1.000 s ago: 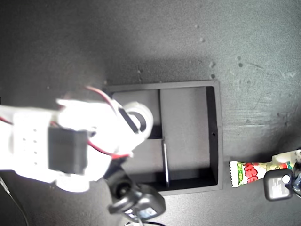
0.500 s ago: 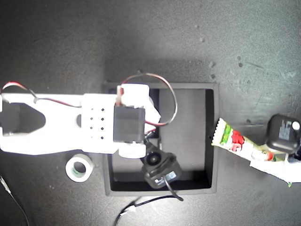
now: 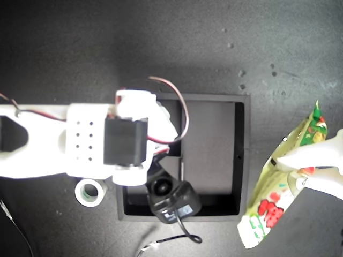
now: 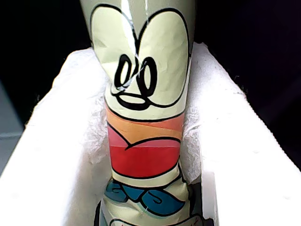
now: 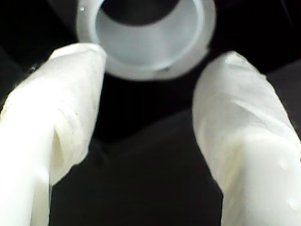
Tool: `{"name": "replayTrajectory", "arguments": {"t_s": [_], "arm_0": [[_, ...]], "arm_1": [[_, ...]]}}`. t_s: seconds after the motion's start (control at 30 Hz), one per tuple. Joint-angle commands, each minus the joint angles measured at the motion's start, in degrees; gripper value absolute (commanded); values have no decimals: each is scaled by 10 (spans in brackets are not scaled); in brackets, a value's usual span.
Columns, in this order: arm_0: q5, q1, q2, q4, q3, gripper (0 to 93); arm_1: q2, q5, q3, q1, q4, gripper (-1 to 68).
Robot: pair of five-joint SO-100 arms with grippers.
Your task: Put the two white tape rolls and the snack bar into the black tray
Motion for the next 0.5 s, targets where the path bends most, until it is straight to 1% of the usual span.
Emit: {"name": "replayTrajectory", "arguments": {"t_s": [0.0,0.1,0.17,0.23,0.3,0.4,0.47], "arm_0": [[-34,18,89,11,9,155],[-88,45,140,11,27,156],[-159,68,181,11,64,156],[-224,99,229,11,118,154],[-287,142,265,7,168,147],[-373,222,281,-13,218,141],[-418,268,285,-50,266,139]], "arm_1": [[-45,-163,-65,16,20,-6],[-153,-230,-135,31,39,-6],[-221,-264,-182,40,63,-6],[-265,-289,-201,45,68,-6],[-295,-311,-211,45,66,-6],[-308,-323,-192,41,44,-6],[-308,-323,-177,34,34,-5]]}}
